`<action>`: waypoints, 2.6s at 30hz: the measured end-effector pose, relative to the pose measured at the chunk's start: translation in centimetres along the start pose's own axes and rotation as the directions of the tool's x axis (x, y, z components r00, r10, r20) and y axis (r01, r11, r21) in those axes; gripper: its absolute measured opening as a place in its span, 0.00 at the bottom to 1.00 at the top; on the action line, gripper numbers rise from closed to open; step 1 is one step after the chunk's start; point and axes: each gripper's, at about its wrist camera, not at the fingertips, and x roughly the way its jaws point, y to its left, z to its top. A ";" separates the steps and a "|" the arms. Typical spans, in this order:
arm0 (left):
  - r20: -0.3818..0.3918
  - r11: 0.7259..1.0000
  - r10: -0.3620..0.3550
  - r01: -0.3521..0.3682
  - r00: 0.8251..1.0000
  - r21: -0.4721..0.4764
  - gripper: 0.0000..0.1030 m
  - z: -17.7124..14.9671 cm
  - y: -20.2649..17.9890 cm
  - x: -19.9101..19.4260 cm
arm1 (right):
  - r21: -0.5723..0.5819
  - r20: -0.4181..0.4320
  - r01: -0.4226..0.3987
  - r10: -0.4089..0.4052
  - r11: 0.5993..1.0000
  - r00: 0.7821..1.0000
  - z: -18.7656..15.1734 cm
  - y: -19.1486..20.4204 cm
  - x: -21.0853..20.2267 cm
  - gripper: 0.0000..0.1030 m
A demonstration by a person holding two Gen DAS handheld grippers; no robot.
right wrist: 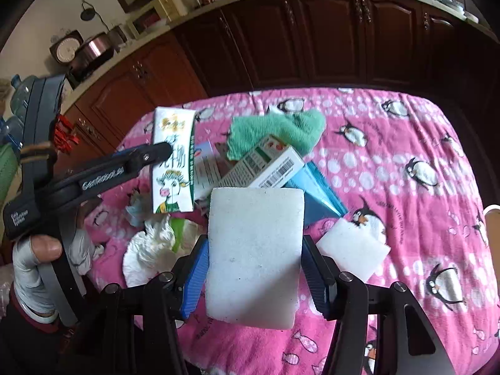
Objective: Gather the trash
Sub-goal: 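Grasp the white milk carton with left tool while right tool grasps white sponge, then carry the white sponge to the cream bin and release it with right tool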
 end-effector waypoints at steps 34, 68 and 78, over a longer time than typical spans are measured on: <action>-0.108 0.878 -0.330 0.347 0.938 0.330 0.32 1.2 -24.7 -0.8 | 0.356 0.135 0.311 -0.378 0.881 0.916 -2.7 -23.0 -14.5 0.54; -0.267 0.820 -0.396 0.469 0.879 0.327 0.46 0.3 -37.0 6.4 | 0.607 -0.011 0.363 -0.449 0.707 0.893 -11.1 -36.4 -13.1 0.68; -0.131 0.875 -0.303 0.330 0.944 0.355 0.46 -0.2 -30.3 3.5 | 0.518 0.058 0.356 -0.447 0.778 0.893 -7.7 -30.7 -13.4 0.68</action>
